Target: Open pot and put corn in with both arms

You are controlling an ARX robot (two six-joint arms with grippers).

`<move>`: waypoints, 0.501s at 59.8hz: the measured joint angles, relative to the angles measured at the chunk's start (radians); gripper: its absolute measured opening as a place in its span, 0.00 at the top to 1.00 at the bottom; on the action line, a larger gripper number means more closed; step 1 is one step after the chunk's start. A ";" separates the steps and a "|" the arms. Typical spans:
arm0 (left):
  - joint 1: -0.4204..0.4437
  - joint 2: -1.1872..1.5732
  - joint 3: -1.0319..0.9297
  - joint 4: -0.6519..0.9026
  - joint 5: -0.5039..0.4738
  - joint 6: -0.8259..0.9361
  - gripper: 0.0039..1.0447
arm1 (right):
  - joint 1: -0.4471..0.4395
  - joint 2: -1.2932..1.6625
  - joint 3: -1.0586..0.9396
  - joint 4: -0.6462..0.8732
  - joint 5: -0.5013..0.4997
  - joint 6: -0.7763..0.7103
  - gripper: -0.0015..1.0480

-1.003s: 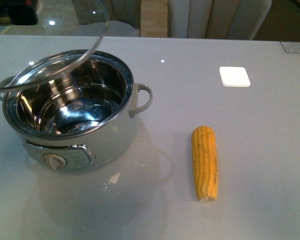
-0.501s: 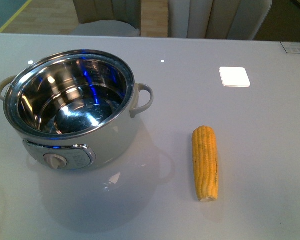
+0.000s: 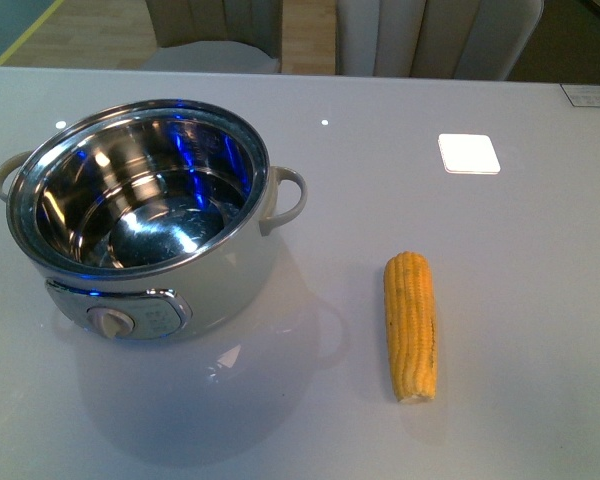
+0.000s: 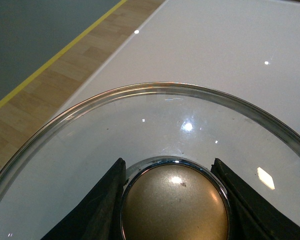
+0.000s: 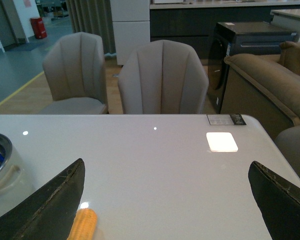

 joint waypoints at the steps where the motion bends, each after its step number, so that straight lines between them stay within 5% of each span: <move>1: -0.001 0.006 0.005 0.002 0.000 0.000 0.58 | 0.000 0.000 0.000 0.000 0.000 0.000 0.08; 30: -0.029 0.176 0.121 0.039 -0.011 0.002 0.58 | 0.000 0.000 0.000 0.000 0.000 0.000 0.08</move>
